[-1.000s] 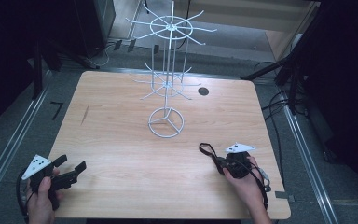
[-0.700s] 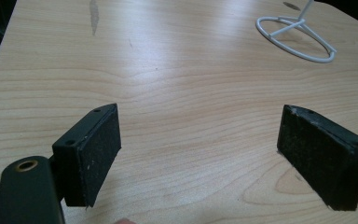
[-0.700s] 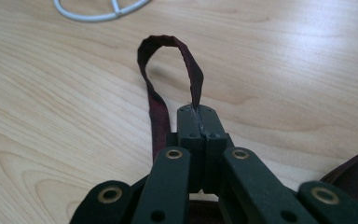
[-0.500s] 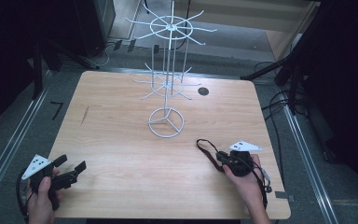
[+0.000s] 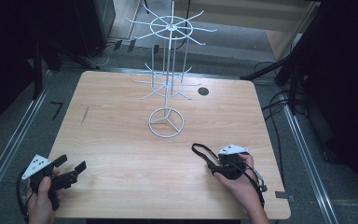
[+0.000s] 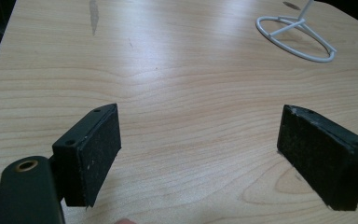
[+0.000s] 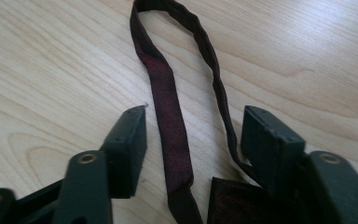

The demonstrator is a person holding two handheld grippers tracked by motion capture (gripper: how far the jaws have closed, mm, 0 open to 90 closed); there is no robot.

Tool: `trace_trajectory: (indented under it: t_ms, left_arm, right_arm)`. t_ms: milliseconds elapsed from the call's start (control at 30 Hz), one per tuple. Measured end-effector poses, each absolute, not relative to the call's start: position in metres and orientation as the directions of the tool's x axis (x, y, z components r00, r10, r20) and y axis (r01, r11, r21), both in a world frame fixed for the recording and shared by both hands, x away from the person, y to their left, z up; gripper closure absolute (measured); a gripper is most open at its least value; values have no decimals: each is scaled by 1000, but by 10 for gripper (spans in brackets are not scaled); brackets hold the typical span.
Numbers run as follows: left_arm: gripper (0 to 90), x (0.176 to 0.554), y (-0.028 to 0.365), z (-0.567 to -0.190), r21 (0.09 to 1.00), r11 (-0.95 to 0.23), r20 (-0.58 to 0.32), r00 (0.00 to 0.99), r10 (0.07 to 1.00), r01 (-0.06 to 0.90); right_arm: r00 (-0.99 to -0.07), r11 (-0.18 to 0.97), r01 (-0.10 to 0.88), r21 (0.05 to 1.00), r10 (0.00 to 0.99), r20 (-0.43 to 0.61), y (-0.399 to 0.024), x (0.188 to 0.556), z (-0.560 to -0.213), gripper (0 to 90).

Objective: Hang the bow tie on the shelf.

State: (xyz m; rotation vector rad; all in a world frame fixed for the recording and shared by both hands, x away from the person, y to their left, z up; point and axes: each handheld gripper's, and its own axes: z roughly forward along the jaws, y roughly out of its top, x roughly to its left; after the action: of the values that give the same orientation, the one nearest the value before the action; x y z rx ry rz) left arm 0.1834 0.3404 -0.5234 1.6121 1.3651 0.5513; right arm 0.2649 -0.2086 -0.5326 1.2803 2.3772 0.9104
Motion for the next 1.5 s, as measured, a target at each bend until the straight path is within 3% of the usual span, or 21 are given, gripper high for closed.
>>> trace_trajectory:
  t_ms: [233, 333, 633, 900, 1500]
  left_arm:
    - [144, 183, 340, -523, 854, 38, -215, 285, 934, 519]
    - [144, 183, 341, -523, 853, 40, -218, 284, 934, 520]
    - [143, 184, 341, -524, 853, 47, -226, 285, 931, 520]
    - [144, 183, 341, -523, 854, 48, -225, 284, 932, 519]
    - [143, 184, 341, -524, 854, 50, -227, 285, 931, 518]
  right_arm:
    - [-572, 409, 639, 651, 819, 47, -209, 262, -531, 816]
    - [-556, 390, 659, 643, 829, 67, -210, 263, -530, 892]
    - [-489, 290, 654, 699, 867, 98, -210, 263, -534, 900]
    - [-446, 166, 572, 803, 885, 134, -217, 258, -512, 900]
    - [-466, 21, 407, 913, 865, 188, -217, 255, -456, 900]
